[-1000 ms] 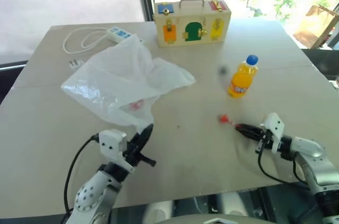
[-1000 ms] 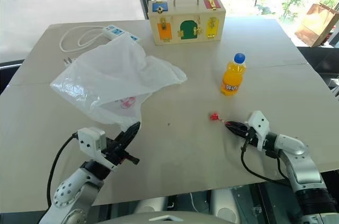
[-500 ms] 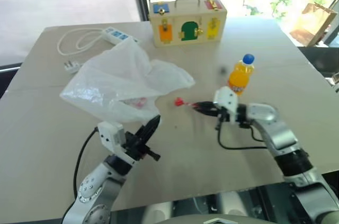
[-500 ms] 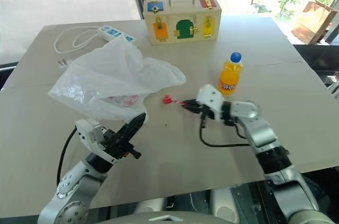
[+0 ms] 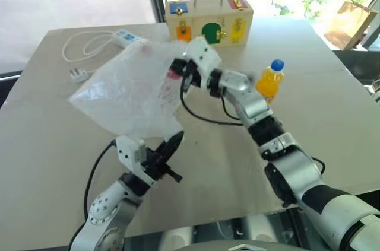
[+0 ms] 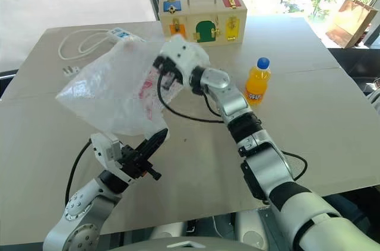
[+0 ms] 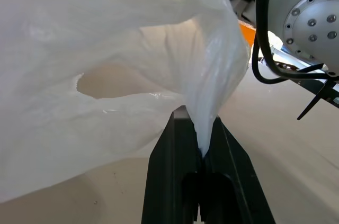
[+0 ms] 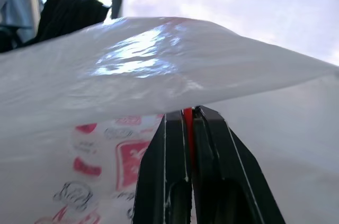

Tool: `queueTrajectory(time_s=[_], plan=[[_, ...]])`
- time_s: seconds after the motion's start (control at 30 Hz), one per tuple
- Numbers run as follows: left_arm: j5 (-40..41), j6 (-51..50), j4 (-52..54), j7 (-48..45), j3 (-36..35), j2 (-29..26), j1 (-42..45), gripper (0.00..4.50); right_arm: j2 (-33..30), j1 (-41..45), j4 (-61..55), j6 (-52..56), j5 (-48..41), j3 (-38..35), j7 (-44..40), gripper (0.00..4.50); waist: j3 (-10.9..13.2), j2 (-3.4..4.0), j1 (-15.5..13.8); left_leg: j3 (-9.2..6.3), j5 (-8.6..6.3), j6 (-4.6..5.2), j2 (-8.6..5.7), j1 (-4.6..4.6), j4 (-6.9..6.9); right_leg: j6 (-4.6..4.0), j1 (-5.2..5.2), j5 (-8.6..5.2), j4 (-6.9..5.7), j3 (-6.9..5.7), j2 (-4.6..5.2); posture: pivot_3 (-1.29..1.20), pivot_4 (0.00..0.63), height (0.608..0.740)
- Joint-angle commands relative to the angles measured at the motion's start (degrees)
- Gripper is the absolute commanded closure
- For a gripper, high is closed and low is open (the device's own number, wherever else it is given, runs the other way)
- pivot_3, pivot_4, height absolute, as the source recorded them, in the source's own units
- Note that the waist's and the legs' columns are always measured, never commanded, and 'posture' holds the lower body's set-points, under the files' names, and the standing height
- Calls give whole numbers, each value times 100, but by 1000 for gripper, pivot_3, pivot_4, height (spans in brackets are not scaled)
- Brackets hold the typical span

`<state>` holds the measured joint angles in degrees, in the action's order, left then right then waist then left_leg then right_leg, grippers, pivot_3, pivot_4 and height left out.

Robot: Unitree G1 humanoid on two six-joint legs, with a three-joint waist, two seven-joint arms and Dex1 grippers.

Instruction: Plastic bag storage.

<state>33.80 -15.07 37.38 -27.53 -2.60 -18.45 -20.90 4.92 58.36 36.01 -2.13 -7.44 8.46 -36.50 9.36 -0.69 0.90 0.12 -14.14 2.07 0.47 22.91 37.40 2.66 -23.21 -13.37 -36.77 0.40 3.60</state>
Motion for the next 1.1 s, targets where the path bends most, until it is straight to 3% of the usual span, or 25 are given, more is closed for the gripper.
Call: queueTrajectory(time_s=[0.03,0.2,0.37,0.63,0.73,0.77,0.8,0.9,1.03,1.1], plan=[[-39,146,37,-127,56,-12,-13,4500,322,89,-144,-410,-252,-332,360,4457,1,2,18,6,1,-2,0,7,-3,2,-12,1,-5,7,0,0,150,739],[177,99,-115,-218,-275,-134,290,4500,81,209,6,-422,4,-490,823,4457,3,3,4,19,3,-4,2,15,-6,7,-28,5,-12,17,-1,0,150,739],[870,-231,-191,-401,-706,-406,648,4500,-9,-9,287,-161,482,142,435,4457,3,3,34,32,4,-3,1,10,-2,1,-28,1,-13,29,-1,0,150,739],[1782,-822,-732,-708,-1458,-1063,1322,4500,574,373,1030,987,526,308,409,4457,4,3,149,32,6,-7,10,9,-5,11,-36,7,-29,33,-17,0,150,739],[1868,-926,-886,-740,-1525,-1123,1417,4500,772,822,1633,840,446,77,735,4457,11,-1,145,34,6,-6,6,9,-4,12,-36,8,-27,35,-11,0,150,739],[1901,-961,-921,-732,-1529,-1118,1441,4500,810,977,1830,689,419,-22,898,3818,15,-1,143,33,6,-7,5,11,-5,12,-37,8,-26,34,-11,0,150,739],[1915,-988,-944,-729,-1527,-1112,1462,4500,830,1097,1990,524,401,-113,1078,3544,19,-2,144,32,6,-7,5,11,-5,12,-37,8,-27,33,-11,0,150,739],[1927,-1034,-991,-693,-1529,-1078,1546,4500,846,1199,2120,343,280,-321,1221,2068,19,-3,150,31,7,-10,6,11,-10,11,-40,8,-26,34,-12,0,150,739],[2002,-1132,-1120,-612,-1598,-1045,1695,4500,645,594,1285,550,192,-101,496,178,19,-5,149,32,7,-10,6,14,-17,11,-44,8,-22,35,-10,0,150,739],[1986,-1171,-1175,-601,-1590,-1053,1744,4500,350,-22,223,994,51,288,-284,38,17,-7,146,32,6,-10,6,14,-21,11,-43,8,-18,34,-6,0,150,739]])
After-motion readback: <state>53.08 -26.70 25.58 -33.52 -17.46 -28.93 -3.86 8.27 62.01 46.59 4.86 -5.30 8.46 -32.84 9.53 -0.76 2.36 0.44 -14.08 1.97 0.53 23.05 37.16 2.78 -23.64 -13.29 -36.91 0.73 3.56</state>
